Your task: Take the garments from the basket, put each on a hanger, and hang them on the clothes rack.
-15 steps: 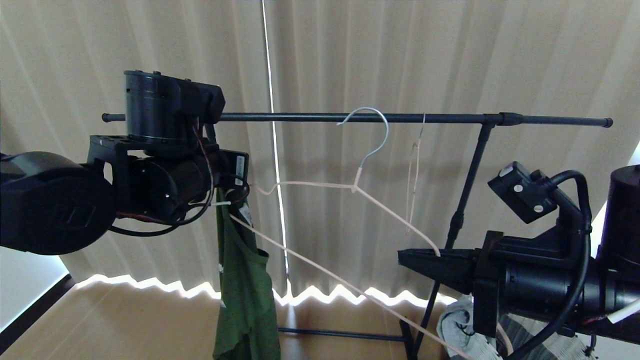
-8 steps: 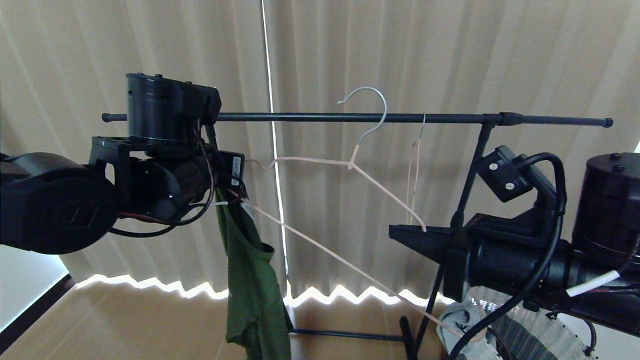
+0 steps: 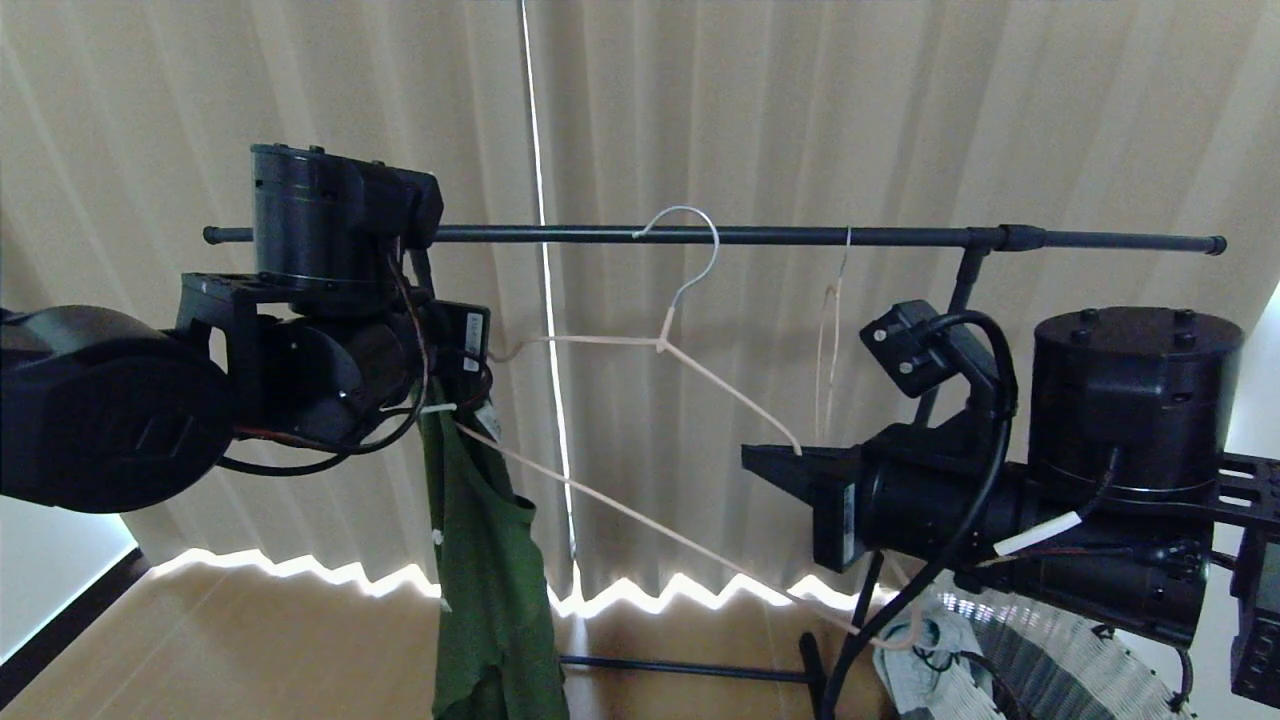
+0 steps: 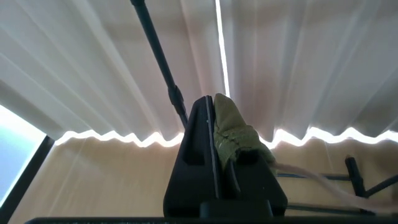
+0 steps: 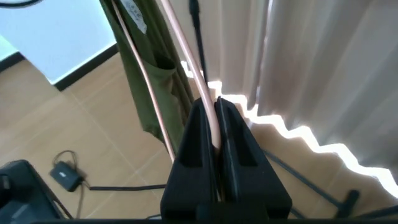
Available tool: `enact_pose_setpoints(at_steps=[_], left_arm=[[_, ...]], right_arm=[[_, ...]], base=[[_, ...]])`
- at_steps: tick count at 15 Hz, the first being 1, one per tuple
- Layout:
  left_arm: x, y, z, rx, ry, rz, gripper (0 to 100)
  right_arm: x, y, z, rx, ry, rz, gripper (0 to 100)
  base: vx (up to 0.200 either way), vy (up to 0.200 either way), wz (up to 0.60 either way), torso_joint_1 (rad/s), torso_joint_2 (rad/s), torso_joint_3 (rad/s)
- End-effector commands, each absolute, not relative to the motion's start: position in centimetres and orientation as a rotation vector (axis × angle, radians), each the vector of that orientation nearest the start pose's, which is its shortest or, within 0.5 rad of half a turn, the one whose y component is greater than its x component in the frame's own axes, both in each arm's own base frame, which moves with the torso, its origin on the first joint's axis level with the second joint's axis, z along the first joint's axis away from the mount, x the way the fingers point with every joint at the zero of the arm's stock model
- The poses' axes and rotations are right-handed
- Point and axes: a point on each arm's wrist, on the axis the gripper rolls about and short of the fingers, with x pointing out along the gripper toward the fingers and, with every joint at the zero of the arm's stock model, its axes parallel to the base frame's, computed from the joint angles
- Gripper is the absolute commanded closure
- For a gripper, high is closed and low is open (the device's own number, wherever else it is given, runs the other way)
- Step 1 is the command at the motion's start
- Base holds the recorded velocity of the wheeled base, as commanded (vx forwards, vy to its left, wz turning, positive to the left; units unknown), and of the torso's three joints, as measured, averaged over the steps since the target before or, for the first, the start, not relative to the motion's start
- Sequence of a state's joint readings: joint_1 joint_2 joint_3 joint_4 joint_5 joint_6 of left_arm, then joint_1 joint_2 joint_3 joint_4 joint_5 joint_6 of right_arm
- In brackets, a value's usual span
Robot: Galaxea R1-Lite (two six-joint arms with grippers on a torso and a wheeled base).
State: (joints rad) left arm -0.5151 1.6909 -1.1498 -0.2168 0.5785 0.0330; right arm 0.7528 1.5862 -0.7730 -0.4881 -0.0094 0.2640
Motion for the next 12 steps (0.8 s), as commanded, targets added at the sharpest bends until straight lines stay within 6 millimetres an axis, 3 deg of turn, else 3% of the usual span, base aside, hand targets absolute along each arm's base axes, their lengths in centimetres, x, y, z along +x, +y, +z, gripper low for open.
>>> enact_pose_setpoints(at_steps=[1,6,12], left_arm=[[28.1,-14.6,24.5,0.193,0.267,0.055,100],[27.8,-14.4,25.0,0.176,0.248,0.056,100],[27.1,-13.3,25.5,0.177,0.245,0.078,100]], right_arm=[[20.2,20.4,18.8,0.126,0.426,0.721,100],[19.6,22.8,17.4,0.150,0.486,0.722,100],[21.0,21.7,17.4,0.152,0.450,0.536,100]], base=[[0.000,0.000,0.00,0.000,0.00,0.000],[0.000,0.000,0.00,0.000,0.00,0.000],[0.000,0.000,0.00,0.000,0.00,0.000]])
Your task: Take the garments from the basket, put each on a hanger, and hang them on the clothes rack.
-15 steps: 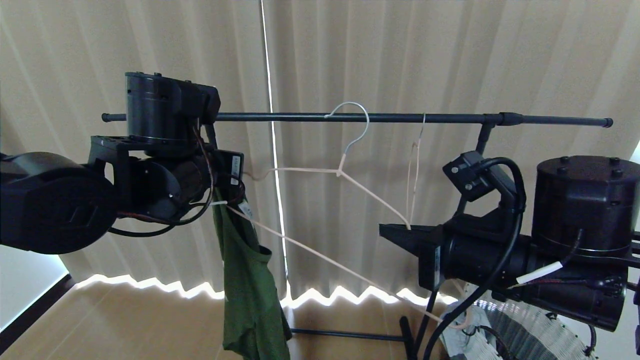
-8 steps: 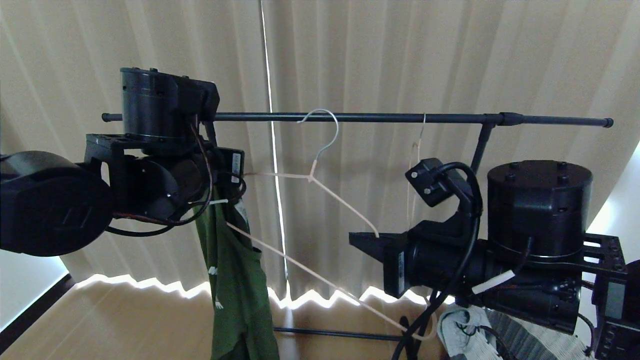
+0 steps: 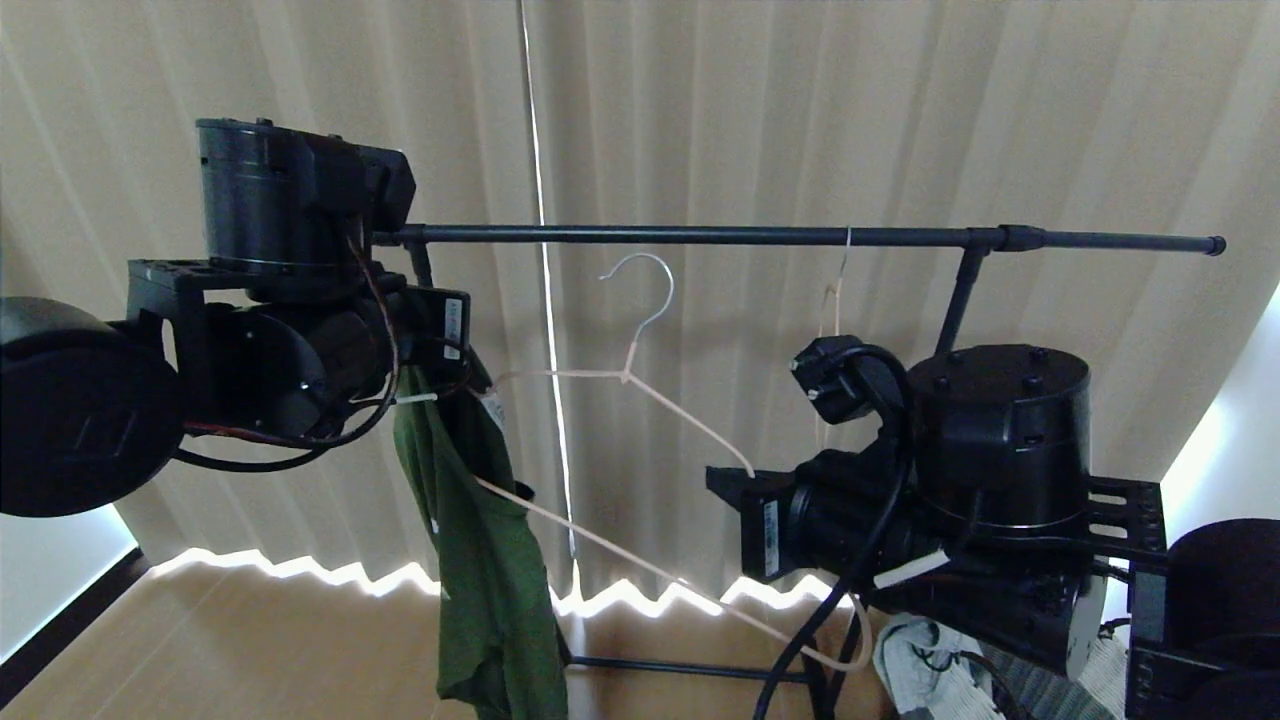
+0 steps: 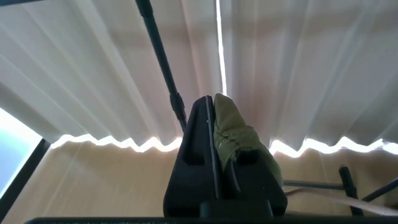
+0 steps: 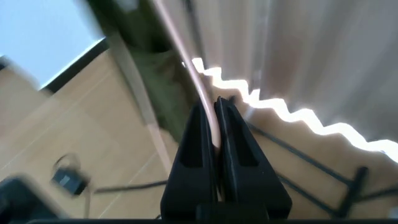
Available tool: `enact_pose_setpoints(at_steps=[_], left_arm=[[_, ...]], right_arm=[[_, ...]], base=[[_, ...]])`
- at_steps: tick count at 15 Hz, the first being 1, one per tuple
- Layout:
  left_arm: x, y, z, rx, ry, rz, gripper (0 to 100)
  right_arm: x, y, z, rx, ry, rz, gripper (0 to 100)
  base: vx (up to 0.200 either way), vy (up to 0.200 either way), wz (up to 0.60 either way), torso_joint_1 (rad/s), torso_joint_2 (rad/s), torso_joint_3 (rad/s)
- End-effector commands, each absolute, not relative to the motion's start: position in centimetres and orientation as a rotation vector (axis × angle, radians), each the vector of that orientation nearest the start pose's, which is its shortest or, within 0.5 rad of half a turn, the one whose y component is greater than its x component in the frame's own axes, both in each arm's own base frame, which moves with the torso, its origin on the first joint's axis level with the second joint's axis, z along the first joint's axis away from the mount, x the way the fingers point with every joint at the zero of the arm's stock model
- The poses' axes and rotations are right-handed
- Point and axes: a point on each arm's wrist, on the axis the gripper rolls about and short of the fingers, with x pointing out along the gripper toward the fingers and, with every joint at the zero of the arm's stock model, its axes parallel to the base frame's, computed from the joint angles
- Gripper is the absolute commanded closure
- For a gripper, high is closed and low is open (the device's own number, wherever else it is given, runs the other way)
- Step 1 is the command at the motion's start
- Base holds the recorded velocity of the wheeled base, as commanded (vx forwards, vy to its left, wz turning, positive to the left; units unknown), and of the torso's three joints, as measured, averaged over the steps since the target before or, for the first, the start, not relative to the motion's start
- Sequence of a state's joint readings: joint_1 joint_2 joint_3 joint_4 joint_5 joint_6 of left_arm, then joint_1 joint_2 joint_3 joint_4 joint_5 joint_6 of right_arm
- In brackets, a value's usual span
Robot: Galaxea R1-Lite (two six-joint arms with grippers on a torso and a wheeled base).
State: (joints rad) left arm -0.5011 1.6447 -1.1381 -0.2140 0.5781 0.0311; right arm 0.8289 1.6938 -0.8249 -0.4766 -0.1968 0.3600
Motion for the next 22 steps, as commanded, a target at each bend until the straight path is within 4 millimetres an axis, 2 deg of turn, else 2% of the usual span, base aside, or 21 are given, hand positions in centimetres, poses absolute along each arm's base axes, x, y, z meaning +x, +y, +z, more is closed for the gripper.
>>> enact_pose_setpoints(at_steps=[1,5,8,13,19,22], left_arm=[[26.9,-13.2,25.2,0.184,0.255,0.080,100],[26.1,-12.9,24.6,0.206,0.288,0.073,100],[25.2,-13.8,24.7,0.212,0.296,0.031,100],[23.6,-17.3,25.7,0.179,0.254,-0.092,100],[23.5,-18.1,25.9,0.164,0.242,-0.131,100],[23.0,-18.7,26.0,0.156,0.251,-0.289,100]], right_arm=[[21.4,21.5,17.5,0.160,0.440,0.520,100],[22.7,21.7,18.5,0.178,0.395,0.470,100],[23.4,22.3,18.6,0.182,0.387,0.470,100],[24.7,23.9,18.4,0.185,0.380,0.478,100],[24.2,24.8,18.5,0.185,0.375,0.509,100],[23.9,25.2,18.6,0.185,0.375,0.526,100]], base=[[0.000,0.000,0.00,0.000,0.00,0.000],[0.000,0.000,0.00,0.000,0.00,0.000],[0.000,0.000,0.00,0.000,0.00,0.000],[0.000,0.000,0.00,0.000,0.00,0.000],[0.000,0.000,0.00,0.000,0.00,0.000],[0.000,0.000,0.00,0.000,0.00,0.000]])
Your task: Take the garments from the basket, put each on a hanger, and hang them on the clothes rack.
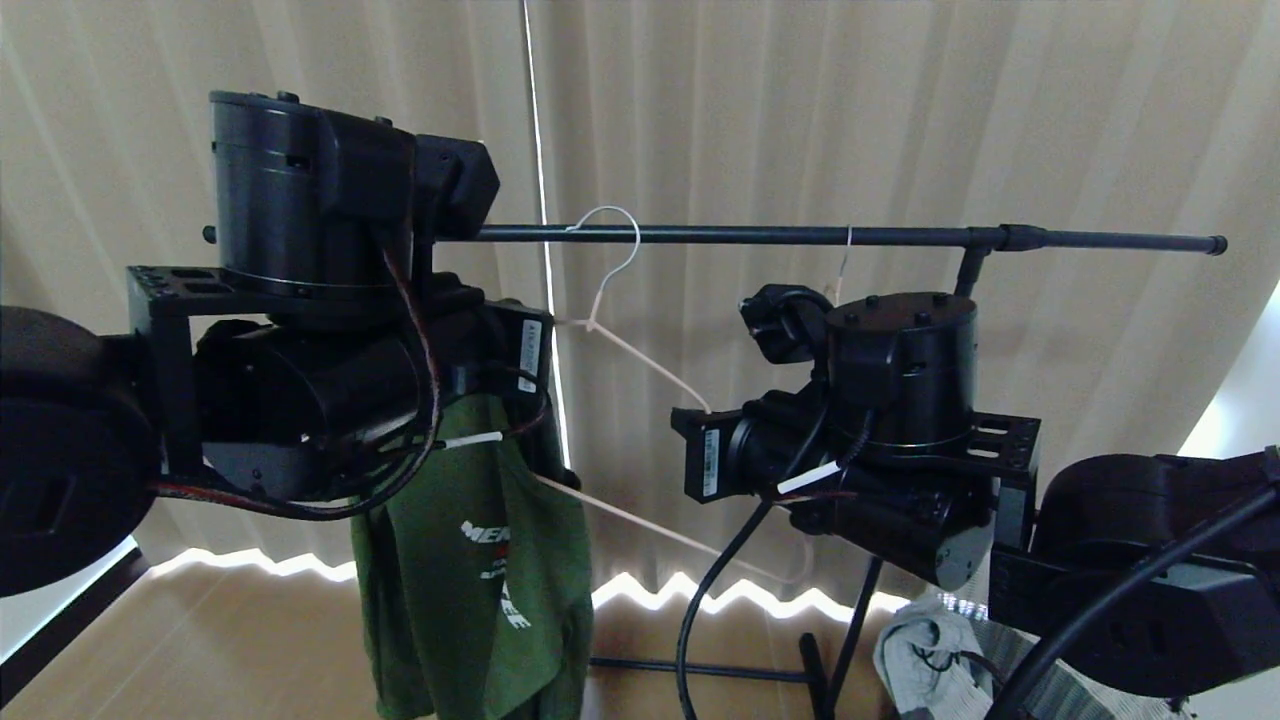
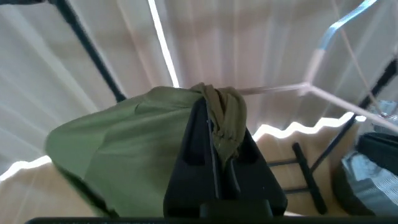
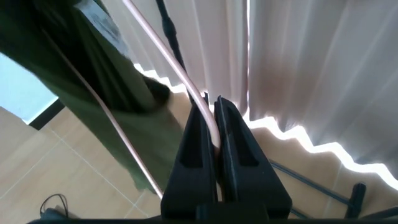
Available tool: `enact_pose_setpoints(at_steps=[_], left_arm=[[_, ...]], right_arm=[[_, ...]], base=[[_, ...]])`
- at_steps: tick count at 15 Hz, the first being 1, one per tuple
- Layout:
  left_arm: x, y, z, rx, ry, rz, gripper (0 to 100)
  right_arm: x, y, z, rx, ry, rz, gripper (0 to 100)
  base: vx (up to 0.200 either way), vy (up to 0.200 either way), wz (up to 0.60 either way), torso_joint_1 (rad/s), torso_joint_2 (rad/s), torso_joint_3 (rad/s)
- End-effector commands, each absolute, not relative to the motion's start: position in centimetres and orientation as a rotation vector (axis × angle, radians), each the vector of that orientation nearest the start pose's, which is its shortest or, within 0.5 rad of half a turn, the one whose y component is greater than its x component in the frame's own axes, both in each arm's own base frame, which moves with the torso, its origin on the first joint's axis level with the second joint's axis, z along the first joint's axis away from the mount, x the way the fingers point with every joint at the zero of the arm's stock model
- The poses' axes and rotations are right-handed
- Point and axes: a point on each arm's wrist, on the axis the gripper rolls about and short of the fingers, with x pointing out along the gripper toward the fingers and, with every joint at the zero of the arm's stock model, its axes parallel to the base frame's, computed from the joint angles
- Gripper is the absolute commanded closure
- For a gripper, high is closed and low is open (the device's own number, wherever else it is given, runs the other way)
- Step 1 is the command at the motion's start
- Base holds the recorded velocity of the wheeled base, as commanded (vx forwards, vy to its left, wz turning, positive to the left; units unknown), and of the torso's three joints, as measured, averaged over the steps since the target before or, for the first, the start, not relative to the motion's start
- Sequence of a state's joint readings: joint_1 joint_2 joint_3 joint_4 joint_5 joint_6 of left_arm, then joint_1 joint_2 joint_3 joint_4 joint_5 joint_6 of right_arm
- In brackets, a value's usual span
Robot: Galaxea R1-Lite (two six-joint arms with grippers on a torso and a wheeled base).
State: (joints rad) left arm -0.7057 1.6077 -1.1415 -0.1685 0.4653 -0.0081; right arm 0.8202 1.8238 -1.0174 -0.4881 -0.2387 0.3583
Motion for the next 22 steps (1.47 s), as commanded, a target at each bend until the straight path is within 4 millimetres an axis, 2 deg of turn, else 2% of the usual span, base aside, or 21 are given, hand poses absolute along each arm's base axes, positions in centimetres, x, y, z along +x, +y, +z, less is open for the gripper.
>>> enact_pose_setpoints(at_steps=[1,5,13,14,18,22], left_arm=[[23.0,-18.8,26.0,0.153,0.252,-0.335,100],[22.5,-18.7,25.9,0.178,0.257,-0.428,100],[21.3,-17.7,24.7,0.199,0.292,-0.429,100],[21.2,-17.6,24.7,0.201,0.293,-0.430,0],[19.9,-16.5,25.1,0.203,0.271,-0.463,0],[17.8,-14.7,25.5,0.228,0.238,-0.508,0]], right_arm=[[23.9,25.2,18.7,0.187,0.371,0.527,100],[23.6,25.0,19.0,0.191,0.365,0.525,100],[23.5,24.9,20.0,0.196,0.303,0.540,100],[23.4,24.8,20.1,0.197,0.301,0.540,100],[23.0,24.2,21.1,0.211,0.276,0.542,100],[22.9,23.1,22.2,0.183,0.235,0.533,100]], base=[[0.000,0.000,0.00,0.000,0.00,0.000],[0.000,0.000,0.00,0.000,0.00,0.000],[0.000,0.000,0.00,0.000,0.00,0.000],[0.000,0.000,0.00,0.000,0.00,0.000],[0.000,0.000,0.00,0.000,0.00,0.000],[0.000,0.000,0.00,0.000,0.00,0.000]])
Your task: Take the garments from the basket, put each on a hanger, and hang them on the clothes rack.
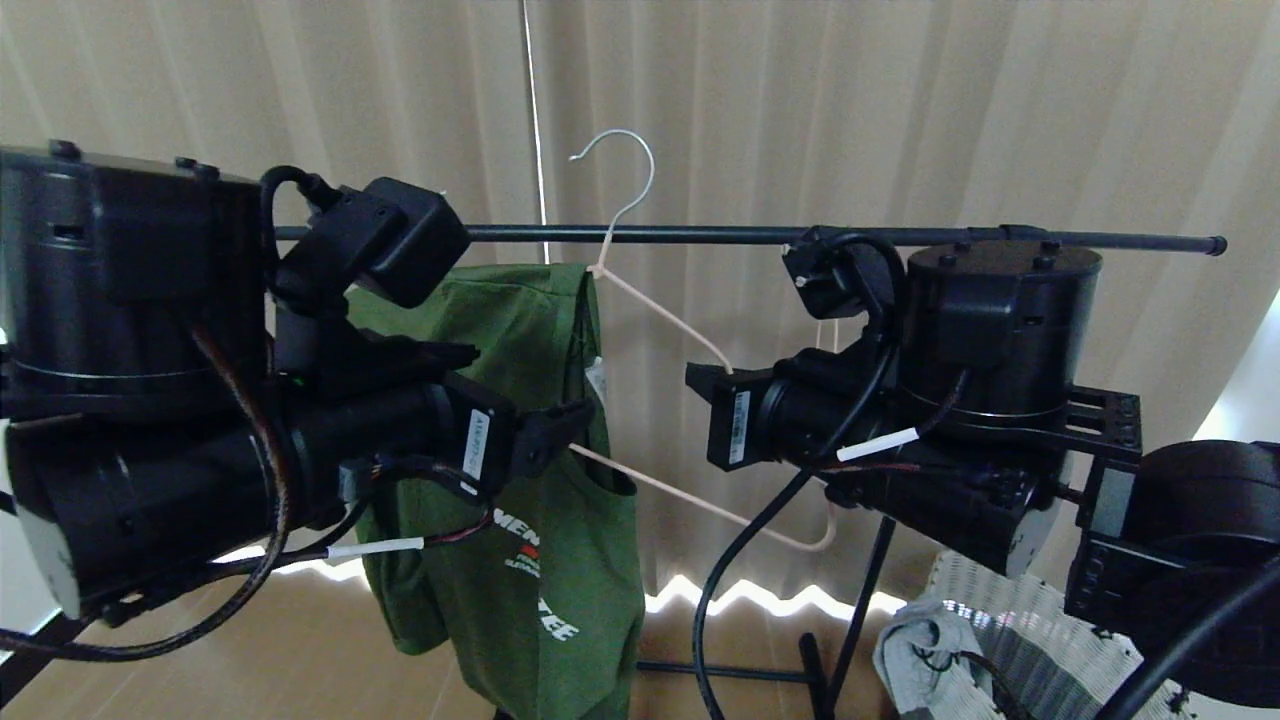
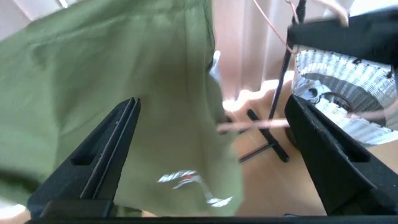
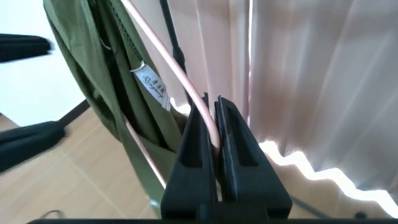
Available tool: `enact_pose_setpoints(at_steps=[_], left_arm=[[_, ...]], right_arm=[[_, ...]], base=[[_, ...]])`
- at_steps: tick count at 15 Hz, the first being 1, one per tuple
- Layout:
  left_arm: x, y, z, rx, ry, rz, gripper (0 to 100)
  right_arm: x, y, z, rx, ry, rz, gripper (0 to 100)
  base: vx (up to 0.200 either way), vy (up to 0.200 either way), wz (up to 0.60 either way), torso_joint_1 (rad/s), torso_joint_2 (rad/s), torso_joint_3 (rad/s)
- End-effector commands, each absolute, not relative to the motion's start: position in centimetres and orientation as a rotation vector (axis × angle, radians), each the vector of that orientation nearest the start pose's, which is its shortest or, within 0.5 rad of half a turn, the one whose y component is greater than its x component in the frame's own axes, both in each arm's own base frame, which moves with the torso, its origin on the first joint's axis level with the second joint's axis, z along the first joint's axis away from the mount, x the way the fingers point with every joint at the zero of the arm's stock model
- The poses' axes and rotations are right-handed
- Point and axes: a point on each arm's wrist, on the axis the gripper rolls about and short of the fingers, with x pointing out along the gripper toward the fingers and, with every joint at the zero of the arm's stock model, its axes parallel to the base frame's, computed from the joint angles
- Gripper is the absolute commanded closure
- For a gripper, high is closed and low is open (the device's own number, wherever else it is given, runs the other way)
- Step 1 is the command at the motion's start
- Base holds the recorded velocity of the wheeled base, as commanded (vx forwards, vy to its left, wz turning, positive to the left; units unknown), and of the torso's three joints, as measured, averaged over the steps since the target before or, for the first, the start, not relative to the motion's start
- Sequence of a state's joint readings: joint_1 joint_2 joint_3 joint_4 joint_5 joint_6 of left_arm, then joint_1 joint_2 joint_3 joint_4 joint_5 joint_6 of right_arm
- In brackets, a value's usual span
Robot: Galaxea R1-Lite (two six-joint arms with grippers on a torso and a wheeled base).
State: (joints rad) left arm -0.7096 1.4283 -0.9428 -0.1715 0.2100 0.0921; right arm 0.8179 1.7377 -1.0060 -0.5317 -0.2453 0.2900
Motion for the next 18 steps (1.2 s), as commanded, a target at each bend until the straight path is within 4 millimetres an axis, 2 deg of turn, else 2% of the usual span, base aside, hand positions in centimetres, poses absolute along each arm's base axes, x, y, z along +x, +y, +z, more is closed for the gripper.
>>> enact_pose_setpoints(at_steps=[1,4,7,12,18], left_arm=[[17.6,-14.1,25.5,0.236,0.233,-0.499,0],[17.2,-12.6,25.0,0.297,0.227,-0.465,0],[16.6,-12.0,24.9,0.301,0.211,-0.461,0],[15.8,-9.8,24.8,0.448,0.171,-0.407,0],[16.6,-10.2,25.2,0.493,0.101,-0.403,0]], right_arm=[[22.9,22.7,22.5,0.179,0.221,0.525,100],[24.0,21.2,22.8,0.159,0.201,0.474,100],[25.0,19.8,22.5,0.122,0.196,0.422,100],[25.2,17.3,22.2,0.023,0.155,0.373,100],[24.5,16.7,19.8,-0.071,0.135,0.382,100]], base=[[0.000,0.000,0.00,0.000,0.00,0.000],[0.000,0.000,0.00,0.000,0.00,0.000],[0.000,0.000,0.00,0.000,0.00,0.000],[0.000,0.000,0.00,0.000,0.00,0.000],[0.000,0.000,0.00,0.000,0.00,0.000]])
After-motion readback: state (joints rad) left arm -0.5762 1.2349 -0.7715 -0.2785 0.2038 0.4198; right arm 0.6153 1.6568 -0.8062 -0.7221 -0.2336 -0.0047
